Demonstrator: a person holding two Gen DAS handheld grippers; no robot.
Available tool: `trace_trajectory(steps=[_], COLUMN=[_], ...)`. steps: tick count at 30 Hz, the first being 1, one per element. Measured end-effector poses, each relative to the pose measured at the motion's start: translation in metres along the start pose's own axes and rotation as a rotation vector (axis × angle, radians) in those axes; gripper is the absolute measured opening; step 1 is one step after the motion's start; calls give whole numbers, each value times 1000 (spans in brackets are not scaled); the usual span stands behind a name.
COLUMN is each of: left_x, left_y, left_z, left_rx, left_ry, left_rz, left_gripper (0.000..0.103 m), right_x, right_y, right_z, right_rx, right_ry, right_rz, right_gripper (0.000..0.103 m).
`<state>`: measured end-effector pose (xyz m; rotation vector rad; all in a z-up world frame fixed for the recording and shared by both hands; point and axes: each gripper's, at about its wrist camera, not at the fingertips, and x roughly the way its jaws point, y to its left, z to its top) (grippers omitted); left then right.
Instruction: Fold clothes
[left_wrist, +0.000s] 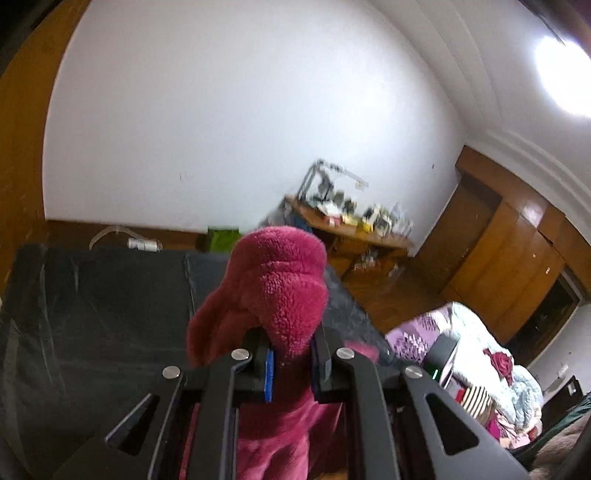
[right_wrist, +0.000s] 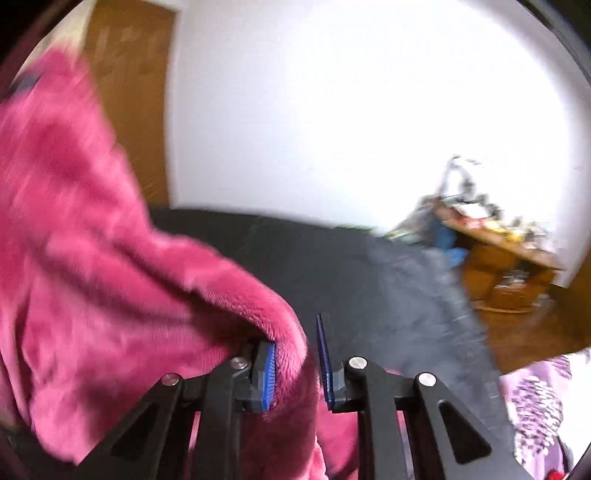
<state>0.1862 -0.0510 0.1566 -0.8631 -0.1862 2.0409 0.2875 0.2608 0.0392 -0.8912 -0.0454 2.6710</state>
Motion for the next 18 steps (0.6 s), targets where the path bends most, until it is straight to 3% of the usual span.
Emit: trace_trajectory(steps=[4, 6, 8, 11, 13, 15, 18], left_x=[62, 92, 103, 103, 100, 98, 98], left_y=[45, 85, 120, 154, 169, 184, 203], left_z=[-31, -56, -78, -103, -108, -112, -119], left_rx=[-53, -116, -191, -277, -302, -328, -353], left_ry=[206, 321, 387, 428, 434, 440, 458], left_rz=[45, 112, 165, 210, 219, 229, 239], left_gripper=[39, 40, 40, 42, 62, 74, 77], right_x=[28, 46, 58, 67, 76, 82, 89], right_y=[-21, -17, -15, -11, -7, -7, -4], right_z=[2, -9, -18, -28, -29, -31, -34], right_rx=[45, 40, 40, 45, 49, 50, 49], right_ry=[54, 100, 138, 181, 204, 228, 256], right_rz=[-53, -65, -72, -87, -92, -94, -99], right_gripper=[21, 21, 21, 21, 21, 21, 21])
